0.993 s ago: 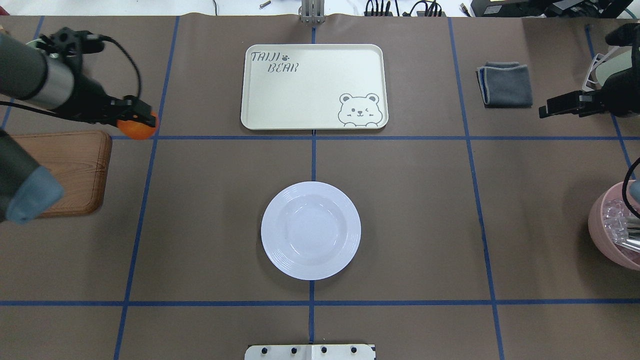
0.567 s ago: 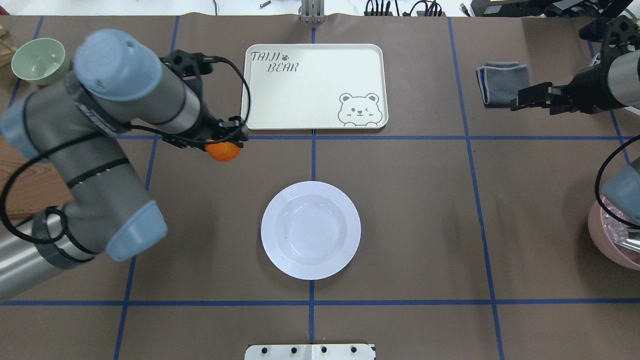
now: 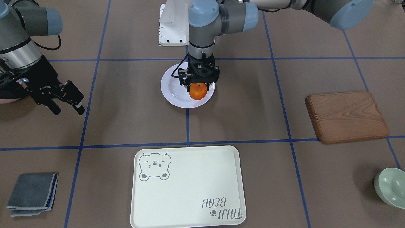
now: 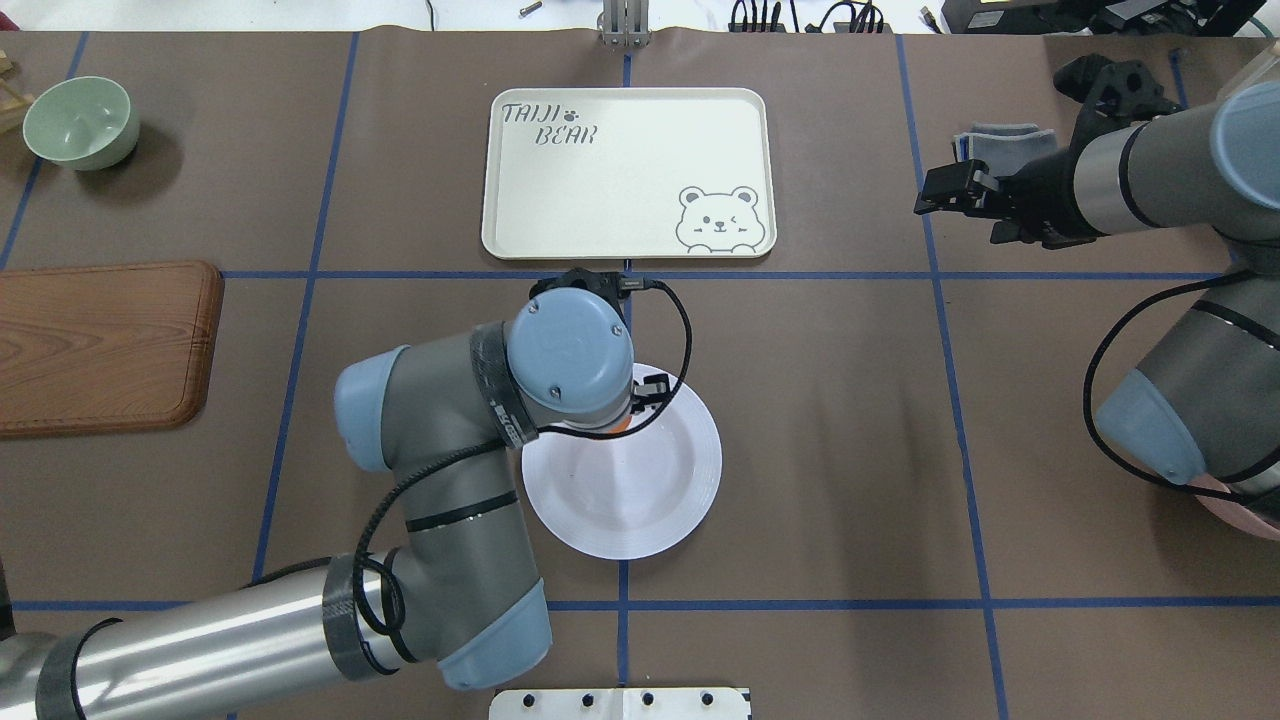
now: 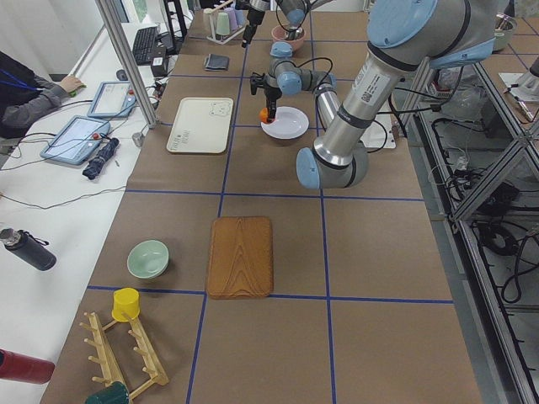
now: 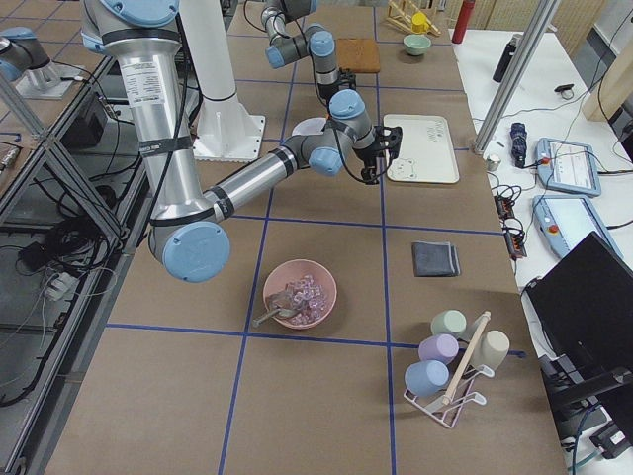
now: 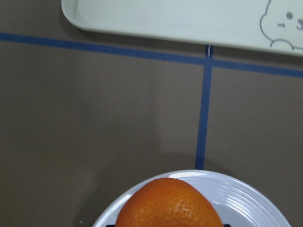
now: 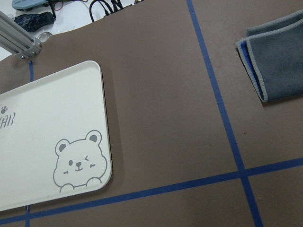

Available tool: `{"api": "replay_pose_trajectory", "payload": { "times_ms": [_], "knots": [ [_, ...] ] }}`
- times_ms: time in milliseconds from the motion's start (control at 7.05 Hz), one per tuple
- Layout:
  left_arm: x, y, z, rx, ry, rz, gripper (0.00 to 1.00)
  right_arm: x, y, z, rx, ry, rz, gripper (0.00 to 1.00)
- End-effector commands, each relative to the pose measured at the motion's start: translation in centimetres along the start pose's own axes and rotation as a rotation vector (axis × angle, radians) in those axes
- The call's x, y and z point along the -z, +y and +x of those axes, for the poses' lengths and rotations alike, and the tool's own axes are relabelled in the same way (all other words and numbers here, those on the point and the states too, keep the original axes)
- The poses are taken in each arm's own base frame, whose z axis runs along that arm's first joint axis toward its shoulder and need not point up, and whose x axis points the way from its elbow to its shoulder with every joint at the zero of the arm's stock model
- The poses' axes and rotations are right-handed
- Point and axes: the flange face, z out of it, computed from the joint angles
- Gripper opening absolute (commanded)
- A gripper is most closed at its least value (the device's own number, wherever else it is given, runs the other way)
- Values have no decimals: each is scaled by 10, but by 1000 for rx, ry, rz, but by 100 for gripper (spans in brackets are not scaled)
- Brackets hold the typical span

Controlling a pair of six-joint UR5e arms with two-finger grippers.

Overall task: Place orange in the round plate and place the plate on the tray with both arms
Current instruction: 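Carry the orange onto the white plate with the left gripper while the right arm advances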

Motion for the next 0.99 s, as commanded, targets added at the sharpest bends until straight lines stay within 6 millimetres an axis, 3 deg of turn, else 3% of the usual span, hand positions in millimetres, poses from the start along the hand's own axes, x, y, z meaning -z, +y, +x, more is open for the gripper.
{"api": "replay_pose_trajectory", "payload": {
  "times_ms": [0,284,426,567,709,851],
  "knots": [
    [-14,39,13,-16,-7,-28,15,-2,4,-6,-4,-5,1,100],
    [-23,44,14,-20,-22,-34,37,-2,5,-9,-1,-9,-1,100],
    [-22,44,16,-21,-20,-32,60,-3,6,-9,0,-9,-2,100],
    [-22,42,15,-22,-14,-13,98,-3,7,-13,4,-15,-5,100],
    [-26,46,16,-27,12,24,99,-5,11,-14,3,-15,-12,100],
    [-17,45,19,-29,43,31,99,-4,15,-18,-10,-23,-17,100]
  ]
}}
